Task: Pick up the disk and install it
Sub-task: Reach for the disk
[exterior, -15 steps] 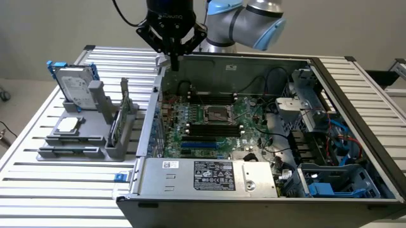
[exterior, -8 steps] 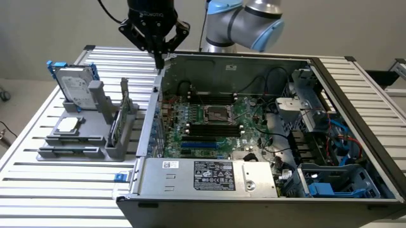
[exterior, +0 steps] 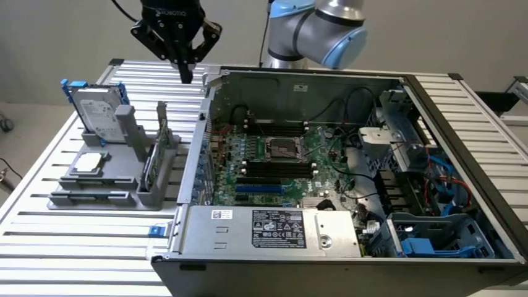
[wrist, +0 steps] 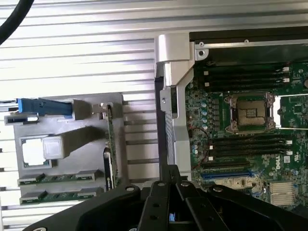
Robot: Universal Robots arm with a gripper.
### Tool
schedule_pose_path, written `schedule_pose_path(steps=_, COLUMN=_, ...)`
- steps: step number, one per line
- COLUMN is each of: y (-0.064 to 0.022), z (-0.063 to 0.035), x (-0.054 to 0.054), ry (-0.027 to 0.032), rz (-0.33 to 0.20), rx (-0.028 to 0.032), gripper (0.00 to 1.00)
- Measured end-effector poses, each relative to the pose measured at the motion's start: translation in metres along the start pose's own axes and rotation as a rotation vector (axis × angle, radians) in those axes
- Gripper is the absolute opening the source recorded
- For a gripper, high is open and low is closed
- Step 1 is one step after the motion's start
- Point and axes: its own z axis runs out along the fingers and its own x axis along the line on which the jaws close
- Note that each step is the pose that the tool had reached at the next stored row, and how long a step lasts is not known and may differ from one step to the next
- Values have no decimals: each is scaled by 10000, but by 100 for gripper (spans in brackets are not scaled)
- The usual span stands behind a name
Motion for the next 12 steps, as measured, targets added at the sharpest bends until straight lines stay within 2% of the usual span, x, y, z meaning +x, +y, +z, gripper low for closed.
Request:
schedule_pose_path(steps=8, y=84, z=14, x=371, ry=-7, rz=-3, rx=87, gripper=11)
schedule_pose_path(steps=12, y=120, z=37, x=558, ry=-13, rz=-5, rx=174, gripper=11)
